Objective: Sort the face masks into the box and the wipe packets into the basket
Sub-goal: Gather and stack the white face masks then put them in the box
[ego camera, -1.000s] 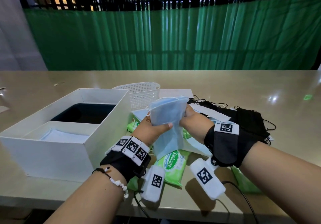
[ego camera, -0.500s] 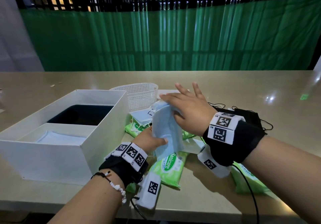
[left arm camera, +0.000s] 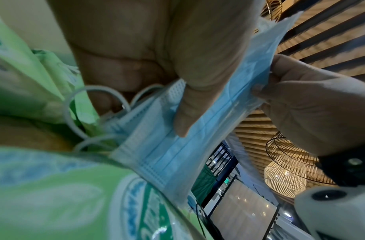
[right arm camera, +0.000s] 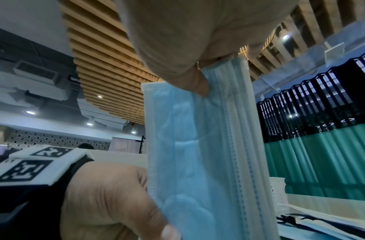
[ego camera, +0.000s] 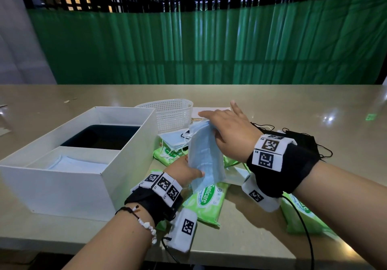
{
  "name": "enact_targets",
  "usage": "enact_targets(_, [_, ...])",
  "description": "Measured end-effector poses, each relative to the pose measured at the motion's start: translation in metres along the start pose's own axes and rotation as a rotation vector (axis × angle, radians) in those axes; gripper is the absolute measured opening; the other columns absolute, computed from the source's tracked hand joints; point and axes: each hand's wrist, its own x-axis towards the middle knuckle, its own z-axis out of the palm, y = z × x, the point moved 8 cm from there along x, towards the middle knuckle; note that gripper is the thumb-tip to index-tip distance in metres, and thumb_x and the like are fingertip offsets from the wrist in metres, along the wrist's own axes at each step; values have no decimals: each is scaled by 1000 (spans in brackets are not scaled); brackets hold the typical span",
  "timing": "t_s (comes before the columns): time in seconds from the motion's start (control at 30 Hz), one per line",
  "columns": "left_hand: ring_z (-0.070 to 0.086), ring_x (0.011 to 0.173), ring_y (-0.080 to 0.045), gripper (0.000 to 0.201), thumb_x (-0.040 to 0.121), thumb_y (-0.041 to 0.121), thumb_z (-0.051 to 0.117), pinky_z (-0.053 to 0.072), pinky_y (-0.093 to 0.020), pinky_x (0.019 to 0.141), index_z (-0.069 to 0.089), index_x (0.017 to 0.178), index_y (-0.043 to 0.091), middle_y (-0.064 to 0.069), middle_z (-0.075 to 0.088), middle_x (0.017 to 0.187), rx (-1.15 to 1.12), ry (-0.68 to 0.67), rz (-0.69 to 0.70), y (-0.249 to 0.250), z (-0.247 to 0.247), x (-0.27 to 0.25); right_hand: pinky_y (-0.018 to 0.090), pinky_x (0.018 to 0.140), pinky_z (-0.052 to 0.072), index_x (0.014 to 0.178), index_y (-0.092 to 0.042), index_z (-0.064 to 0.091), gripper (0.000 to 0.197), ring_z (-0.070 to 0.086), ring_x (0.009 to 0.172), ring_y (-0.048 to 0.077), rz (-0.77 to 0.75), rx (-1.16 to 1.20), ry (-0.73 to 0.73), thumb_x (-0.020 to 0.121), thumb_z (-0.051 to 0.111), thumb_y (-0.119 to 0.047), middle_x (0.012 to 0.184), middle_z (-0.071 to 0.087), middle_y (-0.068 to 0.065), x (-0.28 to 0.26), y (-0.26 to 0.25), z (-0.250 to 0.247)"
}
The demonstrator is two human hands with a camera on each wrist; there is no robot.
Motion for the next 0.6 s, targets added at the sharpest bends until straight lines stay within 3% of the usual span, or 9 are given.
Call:
enact_targets(0.07, [63,98,-25,33,85,10,64,49,-36,92,58,117,11,-8,66,110,-59,-13,44,4,-1,-2,33,114,14,135,-20,38,50,42,123,22,-5,46,60,87,39,-7,129,50,1,2,3,-5])
enact_targets(0.1, [63,97,-24,30,85,9,64,50,-39,93,59,115,12,-8,67,107,-100,-15,75,9,-3,-5,32,107,25,131,-17,42,45,45,119,23,3,80,97,87,40,-7,126,52,3,3,6,-10])
enact_targets(0.17, [65,91,-24,21,80,16,68,51,-41,91,62,100,22,-7,68,99,-165,18,149,20,-14,-10,31,92,36,124,-13,47,38,48,110,23,56,181,194,86,41,-5,121,54,5,4,17,-24])
enact_targets(0.23, [65,81,-21,18,74,24,67,53,-40,85,61,90,26,-6,67,92,-211,59,217,35,-30,-15,25,78,36,118,-12,48,33,51,97,22,147,316,284,87,41,-2,111,56,6,3,31,-38])
enact_targets(0.37, [63,67,-15,17,87,2,60,57,-30,66,59,87,19,-4,62,83,-364,146,320,68,-74,-29,17,51,37,99,-21,41,19,47,64,11,410,648,379,91,40,-4,81,50,-4,-1,68,-44])
enact_targets(0.4, [64,65,-13,17,88,0,58,57,-26,62,59,87,17,-3,63,82,-420,163,339,76,-86,-34,14,53,40,94,-23,41,20,48,62,13,472,764,391,90,40,-4,81,51,-2,-1,75,-40])
enact_targets(0.47, [65,68,-13,18,87,-1,57,57,-24,61,59,94,15,-4,63,88,-559,149,351,84,-107,-42,23,52,45,85,-24,42,26,51,64,18,563,1058,384,88,38,1,87,54,5,3,77,-30])
enact_targets(0.53, [62,80,-18,34,80,3,65,59,-29,65,58,111,16,-7,62,100,-627,107,310,83,-123,-46,21,45,43,82,-21,42,27,53,67,18,612,1287,347,89,37,5,92,52,8,10,69,-21])
enact_targets(0.6, [63,83,-19,46,72,6,67,59,-30,61,57,114,22,-3,64,107,-592,62,276,79,-133,-52,18,42,43,83,-17,42,25,51,68,17,623,1431,311,90,37,6,97,50,9,20,54,-16])
